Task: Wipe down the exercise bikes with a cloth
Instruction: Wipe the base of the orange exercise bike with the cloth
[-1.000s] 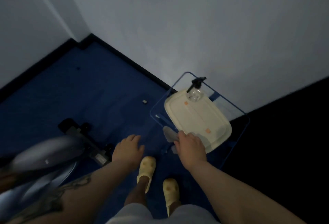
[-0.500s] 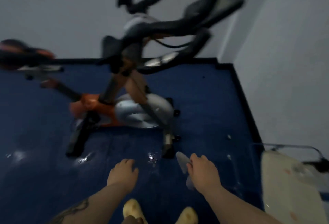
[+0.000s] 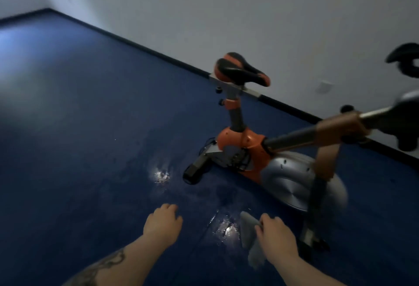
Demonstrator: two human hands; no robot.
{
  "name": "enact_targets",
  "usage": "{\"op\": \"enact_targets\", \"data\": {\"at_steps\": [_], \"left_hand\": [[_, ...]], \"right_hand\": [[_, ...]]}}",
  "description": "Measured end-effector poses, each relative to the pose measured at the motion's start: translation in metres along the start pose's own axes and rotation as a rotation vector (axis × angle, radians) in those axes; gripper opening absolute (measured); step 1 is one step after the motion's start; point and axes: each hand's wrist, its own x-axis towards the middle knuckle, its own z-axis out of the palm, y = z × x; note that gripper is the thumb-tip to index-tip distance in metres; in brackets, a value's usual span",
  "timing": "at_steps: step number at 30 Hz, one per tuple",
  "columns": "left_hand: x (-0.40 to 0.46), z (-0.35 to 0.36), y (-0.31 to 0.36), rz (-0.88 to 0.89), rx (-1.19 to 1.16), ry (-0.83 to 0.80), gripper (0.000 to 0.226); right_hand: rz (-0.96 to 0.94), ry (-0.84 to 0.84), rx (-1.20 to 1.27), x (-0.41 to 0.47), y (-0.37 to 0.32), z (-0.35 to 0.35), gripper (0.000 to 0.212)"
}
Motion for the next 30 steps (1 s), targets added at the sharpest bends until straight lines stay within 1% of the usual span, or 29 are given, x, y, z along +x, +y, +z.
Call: {"op": "enact_targets", "data": {"at_steps": [4,7,12,16,22,26,30], "left_hand": [[0.027,-0.028,-0.057,-0.07,-0.021,-0.029,0.042],[0.059,-0.046,-0.083,-0.068,-0.061,-0.03,0.042],[0.124,-0.079,-0.12,-0.055,-0.122,-0.037,0.045],[0.181,-0.122,-0.16,-0.115,-0.147,-0.091,0.045],[0.268,-0.198,-0.21,-0.17,-0.151,-0.039,0.045],[0.327,-0.233,-0.233,-0.127,-0.171,-0.049,0.046],[0.407,-0.274,-0.249,-0.019,-0.12,-0.088,0.046]], "right_hand": [[-0.135,-0.023,0.007,0.036,-0.089,0.001,0.019],[-0.191,-0.045,0.024,0.076,-0.141,-0.001,0.018],[-0.201,-0.089,-0.027,0.153,-0.204,0.006,0.016],[-0.181,-0.123,-0.033,0.225,-0.256,0.002,0.017],[-0.172,-0.104,-0.003,0.32,-0.349,-0.026,0.019],[-0.173,-0.103,0.045,0.368,-0.404,-0.032,0.017],[-0.132,-0.089,0.029,0.424,-0.451,-0.038,0.017]]}}
